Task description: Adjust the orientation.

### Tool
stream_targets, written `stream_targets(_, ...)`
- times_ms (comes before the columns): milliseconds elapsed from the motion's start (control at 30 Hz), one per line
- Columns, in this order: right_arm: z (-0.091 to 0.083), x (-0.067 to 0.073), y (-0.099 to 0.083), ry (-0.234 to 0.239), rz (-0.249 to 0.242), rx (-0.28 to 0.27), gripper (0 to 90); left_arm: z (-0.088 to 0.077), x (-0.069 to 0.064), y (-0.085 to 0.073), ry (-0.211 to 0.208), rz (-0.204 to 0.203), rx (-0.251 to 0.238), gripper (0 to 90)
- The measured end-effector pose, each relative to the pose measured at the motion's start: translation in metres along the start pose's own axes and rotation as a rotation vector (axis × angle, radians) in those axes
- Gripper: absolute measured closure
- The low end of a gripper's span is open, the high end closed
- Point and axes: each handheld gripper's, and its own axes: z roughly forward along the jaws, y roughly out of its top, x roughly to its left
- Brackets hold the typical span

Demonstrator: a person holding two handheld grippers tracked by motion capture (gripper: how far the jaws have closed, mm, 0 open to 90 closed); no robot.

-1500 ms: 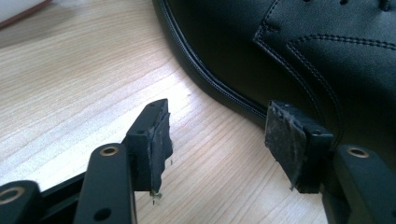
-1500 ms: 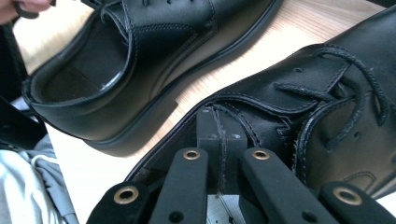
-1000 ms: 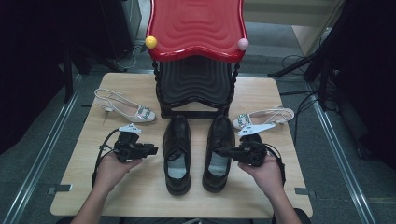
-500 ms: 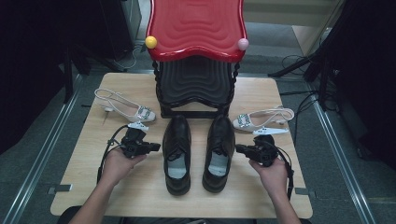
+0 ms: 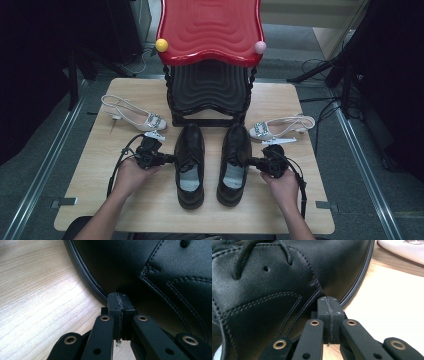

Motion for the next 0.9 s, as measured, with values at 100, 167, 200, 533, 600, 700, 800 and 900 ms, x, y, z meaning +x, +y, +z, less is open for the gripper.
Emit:
stream_targets(100,0.002,0.003,0.001,-0.006,-0.006,-0.004,90.0,0.000,0.000,0.000,-0.007,-0.016,0.001,89.9)
stream_targets(167,0.004,0.005,0.002,-0.001,-0.003,-0.009,90.0,0.001,0.000,0.000,-0.008,-0.020,0.000,89.9)
stream_targets(200,0.005,0.006,0.002,-0.002,-0.003,-0.005,90.0,0.001,0.000,0.000,-0.007,-0.024,-0.002,89.9)
stream_targets(533,0.013,0.013,0.009,0.005,-0.013,-0.004,90.0,0.005,-0.008,0.000,-0.038,0.002,0.009,89.9)
stream_targets(600,0.014,0.014,0.010,0.005,-0.013,-0.004,90.0,0.006,-0.011,0.002,-0.037,0.015,0.014,89.9)
stream_targets(700,0.015,0.015,0.011,0.006,-0.016,-0.007,90.0,0.008,-0.015,0.003,-0.057,0.018,0.007,90.0)
stream_targets(800,0.016,0.016,0.012,0.006,-0.017,-0.003,90.0,0.009,-0.019,0.003,-0.044,0.031,0.011,90.0)
stream_targets(900,0.016,0.016,0.012,0.010,-0.016,-0.003,90.0,0.011,-0.019,0.003,-0.056,0.018,0.008,90.0)
